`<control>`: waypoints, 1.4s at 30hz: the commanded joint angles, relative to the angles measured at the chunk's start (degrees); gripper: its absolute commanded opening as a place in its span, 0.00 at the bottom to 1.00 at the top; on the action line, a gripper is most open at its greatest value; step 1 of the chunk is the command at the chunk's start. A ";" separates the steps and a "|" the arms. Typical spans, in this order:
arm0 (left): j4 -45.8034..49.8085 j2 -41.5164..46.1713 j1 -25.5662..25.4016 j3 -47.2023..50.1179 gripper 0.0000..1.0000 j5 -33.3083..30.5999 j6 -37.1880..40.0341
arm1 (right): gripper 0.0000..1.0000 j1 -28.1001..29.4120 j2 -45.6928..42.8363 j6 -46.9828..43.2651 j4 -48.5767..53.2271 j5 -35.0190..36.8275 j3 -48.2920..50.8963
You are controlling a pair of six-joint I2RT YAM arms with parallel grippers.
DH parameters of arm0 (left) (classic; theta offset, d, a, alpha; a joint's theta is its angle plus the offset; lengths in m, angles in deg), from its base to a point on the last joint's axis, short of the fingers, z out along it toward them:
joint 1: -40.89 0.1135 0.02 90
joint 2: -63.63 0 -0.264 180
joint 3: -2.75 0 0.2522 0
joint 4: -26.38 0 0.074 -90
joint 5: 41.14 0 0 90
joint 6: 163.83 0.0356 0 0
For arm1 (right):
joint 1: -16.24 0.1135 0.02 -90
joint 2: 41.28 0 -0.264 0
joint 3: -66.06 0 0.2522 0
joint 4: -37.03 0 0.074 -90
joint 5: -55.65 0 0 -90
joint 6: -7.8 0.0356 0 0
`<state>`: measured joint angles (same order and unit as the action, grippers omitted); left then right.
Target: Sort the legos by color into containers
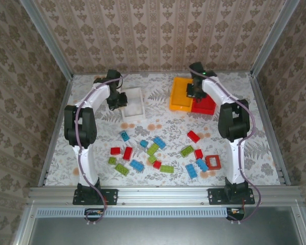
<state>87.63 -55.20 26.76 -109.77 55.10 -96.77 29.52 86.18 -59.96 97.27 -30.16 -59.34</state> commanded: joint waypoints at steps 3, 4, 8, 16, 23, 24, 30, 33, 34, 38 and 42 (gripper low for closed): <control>3.07 -0.98 0.12 -2.88 0.03 0.13 6.99 | 0.00 7.75 -5.47 1.63 -0.84 -1.08 4.97; 3.38 -0.87 0.08 -2.76 0.03 0.23 7.82 | 0.00 8.65 -5.66 2.04 -0.86 -1.02 5.43; 4.30 0.22 0.13 -2.23 0.02 0.35 11.39 | 0.00 11.27 -6.03 4.20 -1.70 -1.85 6.34; 4.01 0.54 0.44 -0.87 0.02 2.05 12.32 | 0.00 12.39 -2.66 6.22 -1.37 -1.90 2.65; 3.08 -0.61 0.33 -1.54 0.02 4.16 10.51 | 0.00 13.39 0.77 6.91 0.28 -2.04 -1.39; 3.05 -0.73 0.20 -1.60 0.02 4.30 10.33 | 0.00 13.48 0.94 6.99 0.28 -2.11 -1.28; 2.82 -0.72 -0.19 -1.29 0.03 4.05 9.58 | 0.06 13.62 0.77 7.00 1.19 -1.56 -1.22; 2.78 -0.38 -0.28 -1.20 0.10 4.20 9.16 | 0.23 13.62 0.47 6.85 1.60 -1.46 -1.22; 2.81 -0.23 -0.26 -1.17 0.15 4.30 9.04 | 0.28 13.62 0.30 6.86 1.68 -1.38 -1.22; 2.91 1.58 -0.37 -0.83 0.32 4.32 7.83 | 0.40 13.57 -1.04 6.94 2.03 -1.20 -1.47; 2.68 5.19 -0.34 0.37 0.47 2.98 5.53 | 0.47 13.54 -3.11 6.60 3.21 -0.72 -2.60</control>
<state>89.81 -54.85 26.67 -110.25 58.29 -89.25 42.76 86.18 -53.51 97.82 -31.59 -59.56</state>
